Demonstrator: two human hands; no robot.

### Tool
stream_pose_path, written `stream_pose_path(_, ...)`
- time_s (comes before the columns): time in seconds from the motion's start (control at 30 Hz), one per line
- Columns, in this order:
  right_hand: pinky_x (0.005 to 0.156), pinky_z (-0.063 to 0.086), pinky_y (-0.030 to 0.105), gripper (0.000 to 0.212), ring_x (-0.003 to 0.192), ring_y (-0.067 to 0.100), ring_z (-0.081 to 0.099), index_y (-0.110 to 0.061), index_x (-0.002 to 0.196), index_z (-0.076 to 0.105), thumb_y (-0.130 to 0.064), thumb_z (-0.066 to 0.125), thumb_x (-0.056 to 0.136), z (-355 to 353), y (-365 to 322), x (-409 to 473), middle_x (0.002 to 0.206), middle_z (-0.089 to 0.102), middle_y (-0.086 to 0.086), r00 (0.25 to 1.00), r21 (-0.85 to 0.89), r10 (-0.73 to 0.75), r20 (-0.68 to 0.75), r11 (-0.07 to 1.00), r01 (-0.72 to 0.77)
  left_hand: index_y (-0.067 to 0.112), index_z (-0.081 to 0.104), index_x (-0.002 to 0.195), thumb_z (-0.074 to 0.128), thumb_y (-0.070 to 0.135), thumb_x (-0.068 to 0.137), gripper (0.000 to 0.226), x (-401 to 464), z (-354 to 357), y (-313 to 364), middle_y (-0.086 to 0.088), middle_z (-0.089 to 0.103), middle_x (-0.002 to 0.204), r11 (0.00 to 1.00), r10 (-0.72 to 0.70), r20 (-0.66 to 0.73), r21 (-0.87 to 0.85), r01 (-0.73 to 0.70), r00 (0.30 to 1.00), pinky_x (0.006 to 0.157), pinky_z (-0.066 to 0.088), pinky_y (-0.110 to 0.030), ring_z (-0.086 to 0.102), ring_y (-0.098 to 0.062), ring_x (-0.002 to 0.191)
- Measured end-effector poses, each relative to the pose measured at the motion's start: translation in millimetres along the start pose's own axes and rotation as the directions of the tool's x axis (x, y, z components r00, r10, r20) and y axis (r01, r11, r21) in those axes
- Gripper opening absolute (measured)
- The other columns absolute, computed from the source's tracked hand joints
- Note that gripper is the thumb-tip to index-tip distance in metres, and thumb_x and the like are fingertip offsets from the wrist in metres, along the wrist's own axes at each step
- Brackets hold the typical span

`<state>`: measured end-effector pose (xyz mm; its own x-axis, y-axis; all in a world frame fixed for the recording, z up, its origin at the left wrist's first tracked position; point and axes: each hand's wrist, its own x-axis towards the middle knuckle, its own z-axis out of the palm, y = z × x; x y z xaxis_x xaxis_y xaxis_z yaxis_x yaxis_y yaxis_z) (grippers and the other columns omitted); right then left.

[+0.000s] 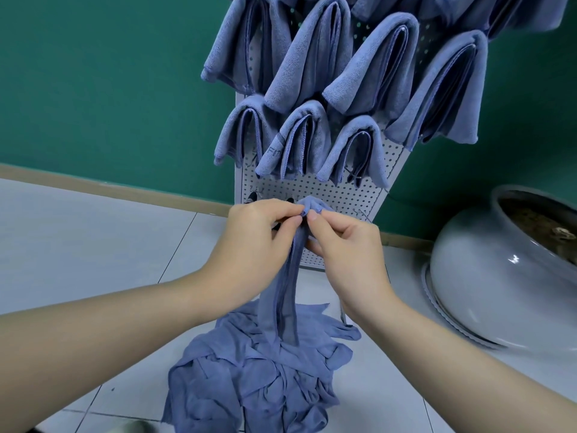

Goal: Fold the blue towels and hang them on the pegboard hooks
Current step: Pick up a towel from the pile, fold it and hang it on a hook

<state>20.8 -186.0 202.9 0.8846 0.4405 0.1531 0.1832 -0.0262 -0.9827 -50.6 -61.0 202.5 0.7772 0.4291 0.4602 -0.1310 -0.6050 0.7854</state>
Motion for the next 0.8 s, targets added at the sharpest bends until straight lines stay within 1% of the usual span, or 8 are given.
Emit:
stream_pose_path(0.13, 0.094, 0.053, 0.065, 0.026, 0.106, 0.046, 0.065, -0.017, 0.092, 0.082, -0.022, 0.059, 0.104, 3, -1, -2, 0.100, 0.073, 0.026, 0.997, -0.028, -0.073, 0.015, 0.997, 0.073, 0.017, 0.081, 0.108, 0.067, 0.014, 0.098, 0.017, -2, 0, 3, 0.013, 0.078, 0.098, 0.991, -0.081, -0.045, -0.110, 0.075, 0.996, 0.076, 0.050, -0.011, 0.069, 0.002, 0.085)
stream_pose_path(0.23, 0.088, 0.049, 0.073, 0.030, 0.106, 0.055, 0.058, -0.011, 0.096, 0.078, -0.034, 0.058, 0.099, 4, -2, -2, 0.103, 0.065, 0.036, 0.995, -0.006, -0.097, -0.002, 0.995, 0.097, 0.015, 0.079, 0.114, 0.063, 0.008, 0.099, 0.022, -1, 1, 7, 0.009, 0.075, 0.113, 0.975, -0.099, -0.011, -0.202, 0.095, 0.995, 0.094, 0.053, -0.019, 0.068, -0.001, 0.105)
stream_pose_path(0.37, 0.097, 0.054, 0.061, 0.026, 0.105, 0.037, 0.073, -0.011, 0.098, 0.082, -0.027, 0.062, 0.104, -2, -9, 1, 0.099, 0.077, 0.019, 0.997, 0.066, -0.072, -0.008, 0.995, 0.072, 0.024, 0.075, 0.116, 0.055, -0.003, 0.100, 0.037, 2, 0, 10, 0.006, 0.066, 0.123, 0.965, -0.068, 0.078, -0.248, 0.086, 0.995, 0.098, 0.045, -0.013, 0.060, 0.002, 0.115)
stream_pose_path(0.43, 0.097, 0.054, 0.061, 0.026, 0.102, 0.031, 0.074, -0.003, 0.098, 0.080, -0.023, 0.063, 0.103, -5, -12, 1, 0.100, 0.075, 0.024, 0.997, 0.085, -0.078, -0.002, 0.993, 0.078, 0.030, 0.074, 0.112, 0.056, -0.004, 0.100, 0.040, 4, -3, 12, 0.003, 0.063, 0.119, 0.962, -0.037, 0.110, -0.266, 0.065, 0.993, 0.090, 0.044, -0.011, 0.060, 0.003, 0.105)
stream_pose_path(0.5, 0.097, 0.054, 0.061, 0.024, 0.102, 0.038, 0.073, -0.004, 0.097, 0.080, -0.022, 0.064, 0.102, -6, -13, 1, 0.101, 0.074, 0.027, 0.996, 0.098, -0.085, -0.002, 0.992, 0.085, 0.031, 0.073, 0.110, 0.061, -0.003, 0.098, 0.038, 7, -8, 12, 0.000, 0.062, 0.110, 0.965, 0.012, 0.112, -0.262, 0.018, 0.994, 0.084, 0.044, -0.011, 0.058, 0.004, 0.093)
stream_pose_path(0.6, 0.090, 0.055, 0.065, 0.027, 0.086, 0.030, 0.068, -0.009, 0.094, 0.079, -0.031, 0.066, 0.099, -5, -13, 1, 0.095, 0.070, 0.032, 0.993, 0.053, -0.116, 0.029, 0.992, 0.114, 0.029, 0.073, 0.105, 0.074, 0.010, 0.091, 0.023, 16, -15, 5, 0.004, 0.064, 0.103, 0.982, 0.087, 0.067, -0.173, -0.074, 0.994, 0.085, 0.043, -0.014, 0.060, -0.002, 0.095)
stream_pose_path(0.73, 0.075, 0.048, 0.029, 0.017, 0.078, 0.010, 0.057, -0.008, 0.090, 0.076, -0.014, 0.065, 0.101, -5, -18, -4, 0.079, 0.069, 0.013, 0.982, 0.013, -0.173, 0.075, 0.985, 0.172, 0.024, 0.063, 0.128, 0.073, 0.025, 0.089, 0.040, 23, -24, -3, 0.012, 0.064, 0.125, 0.991, 0.123, 0.155, -0.065, -0.114, 0.980, 0.097, 0.040, -0.012, 0.057, -0.001, 0.120)
stream_pose_path(0.8, 0.078, 0.051, 0.028, 0.013, 0.080, 0.010, 0.062, -0.009, 0.094, 0.077, -0.010, 0.065, 0.100, -5, -21, -6, 0.087, 0.073, 0.017, 0.975, -0.007, -0.191, 0.111, 0.981, 0.193, 0.022, 0.062, 0.134, 0.072, 0.019, 0.094, 0.042, 24, -28, -2, 0.015, 0.064, 0.130, 0.990, 0.137, 0.245, -0.060, -0.126, 0.960, 0.102, 0.039, -0.011, 0.055, 0.003, 0.125)
